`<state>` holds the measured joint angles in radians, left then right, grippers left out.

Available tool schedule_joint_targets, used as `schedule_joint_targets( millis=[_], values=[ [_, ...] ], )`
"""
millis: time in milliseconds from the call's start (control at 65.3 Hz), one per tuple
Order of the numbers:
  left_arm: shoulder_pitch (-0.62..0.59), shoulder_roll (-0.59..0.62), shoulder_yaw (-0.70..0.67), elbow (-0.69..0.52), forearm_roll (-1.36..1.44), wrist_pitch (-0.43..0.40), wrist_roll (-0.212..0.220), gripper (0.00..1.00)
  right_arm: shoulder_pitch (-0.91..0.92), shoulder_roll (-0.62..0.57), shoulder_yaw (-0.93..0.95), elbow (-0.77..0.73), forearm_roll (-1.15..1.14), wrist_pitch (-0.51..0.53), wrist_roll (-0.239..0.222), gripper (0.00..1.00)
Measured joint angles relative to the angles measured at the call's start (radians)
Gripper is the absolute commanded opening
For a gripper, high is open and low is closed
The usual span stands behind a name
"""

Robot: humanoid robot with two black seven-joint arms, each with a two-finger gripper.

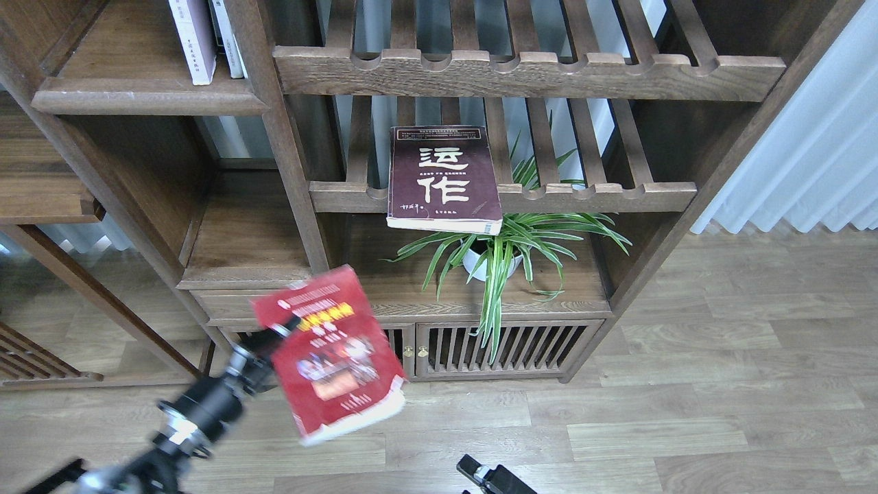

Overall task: Organize books on shelf
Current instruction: 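Lift the red book with the left gripper onto the high shelf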

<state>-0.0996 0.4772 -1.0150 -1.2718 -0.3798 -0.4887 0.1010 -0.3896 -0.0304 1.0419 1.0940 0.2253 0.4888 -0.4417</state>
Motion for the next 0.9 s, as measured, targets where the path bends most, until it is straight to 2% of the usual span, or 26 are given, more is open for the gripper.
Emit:
schedule_joint_targets(
  millis=[383, 704, 903],
  values=[
    [-0.136, 0.194, -0.288, -0.028, 0.022, 0.0, 0.002, 0.04, -0.007, 0.0, -0.006, -0.006, 0.0, 0.0, 0.0, 0.99],
    [-0.31, 0.308, -0.376, 0.052, 0.066, 0.0, 0.031, 0.04, -0.014, 0.0, -0.008, -0.006, 0.0, 0.0, 0.0, 0.99],
    [-0.486, 0.321, -0.368, 0.139, 0.187, 0.0, 0.036, 0.05, -0.013, 0.003, -0.007, -0.006, 0.001, 0.0, 0.0, 0.99]
  ],
)
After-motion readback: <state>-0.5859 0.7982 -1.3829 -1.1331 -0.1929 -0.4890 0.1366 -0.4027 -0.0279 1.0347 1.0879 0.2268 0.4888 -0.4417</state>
